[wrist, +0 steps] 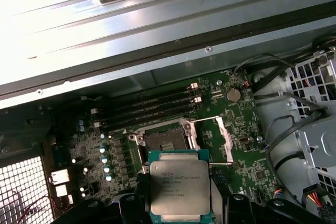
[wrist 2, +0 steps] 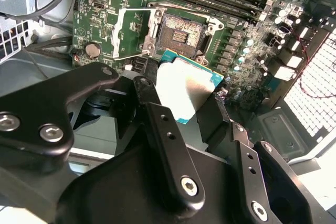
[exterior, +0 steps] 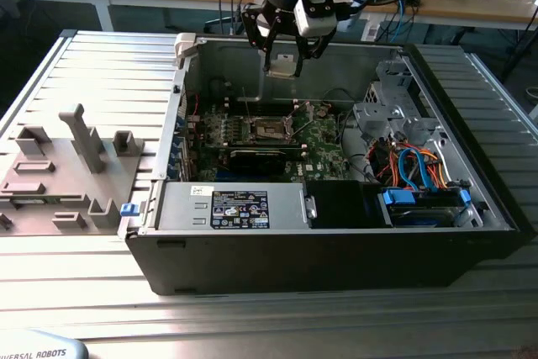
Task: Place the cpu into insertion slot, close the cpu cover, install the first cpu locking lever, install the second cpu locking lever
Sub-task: 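Place the cpu into insertion slot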
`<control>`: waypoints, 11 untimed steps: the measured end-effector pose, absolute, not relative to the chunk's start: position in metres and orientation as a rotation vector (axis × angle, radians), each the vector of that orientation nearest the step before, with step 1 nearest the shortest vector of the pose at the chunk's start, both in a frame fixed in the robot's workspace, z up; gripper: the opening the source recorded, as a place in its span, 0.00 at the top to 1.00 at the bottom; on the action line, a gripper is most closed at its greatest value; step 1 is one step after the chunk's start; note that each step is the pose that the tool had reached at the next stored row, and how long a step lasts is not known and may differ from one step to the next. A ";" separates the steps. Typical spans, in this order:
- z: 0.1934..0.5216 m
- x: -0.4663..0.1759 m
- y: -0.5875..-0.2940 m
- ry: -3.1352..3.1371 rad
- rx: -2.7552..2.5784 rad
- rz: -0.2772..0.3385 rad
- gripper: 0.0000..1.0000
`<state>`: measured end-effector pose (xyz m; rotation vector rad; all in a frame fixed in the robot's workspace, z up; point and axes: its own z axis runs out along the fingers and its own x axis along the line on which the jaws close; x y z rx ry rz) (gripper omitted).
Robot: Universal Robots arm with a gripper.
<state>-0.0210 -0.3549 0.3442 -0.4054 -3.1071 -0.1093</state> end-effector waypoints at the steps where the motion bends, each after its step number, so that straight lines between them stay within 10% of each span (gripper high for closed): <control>1: 0.344 -0.021 -0.355 -3.107 -0.407 -0.109 0.46; 11: 0.342 -0.021 -0.355 -3.103 -0.442 -0.109 0.46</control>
